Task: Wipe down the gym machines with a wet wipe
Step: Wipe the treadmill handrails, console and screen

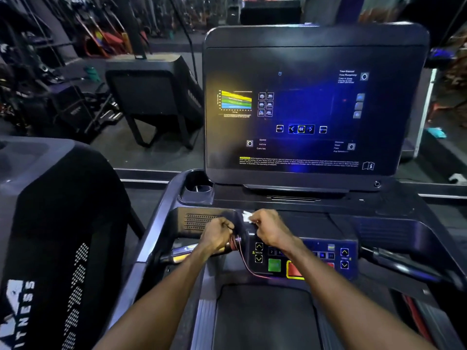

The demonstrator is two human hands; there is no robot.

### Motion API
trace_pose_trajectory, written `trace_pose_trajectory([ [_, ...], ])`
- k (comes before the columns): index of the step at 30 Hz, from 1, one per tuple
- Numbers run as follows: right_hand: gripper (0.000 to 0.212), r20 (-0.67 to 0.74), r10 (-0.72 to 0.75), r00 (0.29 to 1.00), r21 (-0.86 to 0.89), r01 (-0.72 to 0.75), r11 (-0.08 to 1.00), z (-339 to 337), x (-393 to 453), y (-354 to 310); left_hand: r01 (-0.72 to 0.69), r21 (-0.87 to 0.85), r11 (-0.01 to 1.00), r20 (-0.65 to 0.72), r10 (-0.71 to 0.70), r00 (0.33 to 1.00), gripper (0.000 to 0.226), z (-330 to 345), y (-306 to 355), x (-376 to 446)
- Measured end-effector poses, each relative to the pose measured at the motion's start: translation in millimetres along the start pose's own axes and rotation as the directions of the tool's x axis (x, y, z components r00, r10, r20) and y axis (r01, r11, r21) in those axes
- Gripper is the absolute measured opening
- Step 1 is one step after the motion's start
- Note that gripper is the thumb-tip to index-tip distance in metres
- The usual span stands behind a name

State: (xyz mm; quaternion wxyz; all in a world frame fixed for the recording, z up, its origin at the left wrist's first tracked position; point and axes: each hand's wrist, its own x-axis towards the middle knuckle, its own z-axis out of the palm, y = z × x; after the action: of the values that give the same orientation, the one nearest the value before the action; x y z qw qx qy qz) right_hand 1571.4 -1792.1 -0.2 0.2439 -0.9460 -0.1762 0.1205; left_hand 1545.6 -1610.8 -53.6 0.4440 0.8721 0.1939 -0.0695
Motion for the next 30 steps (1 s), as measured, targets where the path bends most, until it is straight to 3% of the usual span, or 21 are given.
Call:
trace_pose_trajectory([
  [4,0.037,-0.1,0.003,0.995,0.038,0.001,0.999,-6.7,-30.0,6.5,-0.129,0.016,0.992,-0.097,0.13,0.987,0.034,1.4,14.1,-6.8],
  [10,0.031,-0.037,0.164,0.986,-0.203,-0.168,0.965,-21.1,-7.7,9.4,-0.311,0.158,0.937,-0.124,0.332,0.935,0.029,21.6,27.5,-7.9],
  [13,0.015,0.025,0.178,0.984,-0.144,-0.173,0.974,-13.7,9.8,1.9,-0.291,0.2,0.935,-0.097,0.315,0.944,0.025,26.6,33.3,-12.8],
  [16,0.013,0.051,0.17,0.984,-0.105,-0.164,0.981,-7.3,19.9,-6.3,-0.278,0.21,0.937,-0.095,0.302,0.948,0.022,26.4,34.4,-12.9],
  [19,0.025,0.04,0.11,0.993,-0.123,-0.104,0.987,-9.1,26.1,0.4,-0.258,0.23,0.939,-0.091,0.284,0.954,0.023,23.9,39.4,-12.8],
  [21,0.009,0.015,0.1,0.995,-0.154,-0.096,0.983,-17.8,24.9,9.7,-0.225,0.237,0.945,-0.106,0.256,0.961,0.026,24.2,47.6,-11.2],
  [27,0.027,-0.166,0.273,0.948,-0.299,-0.312,0.902,-52.7,7.0,52.3,-0.139,0.273,0.952,-0.113,0.176,0.978,0.029,23.7,59.5,-10.4],
  [30,0.024,-0.121,0.203,0.972,-0.247,-0.227,0.942,-50.4,10.9,41.5,-0.126,0.273,0.954,-0.103,0.159,0.982,0.026,22.0,63.5,-12.3],
])
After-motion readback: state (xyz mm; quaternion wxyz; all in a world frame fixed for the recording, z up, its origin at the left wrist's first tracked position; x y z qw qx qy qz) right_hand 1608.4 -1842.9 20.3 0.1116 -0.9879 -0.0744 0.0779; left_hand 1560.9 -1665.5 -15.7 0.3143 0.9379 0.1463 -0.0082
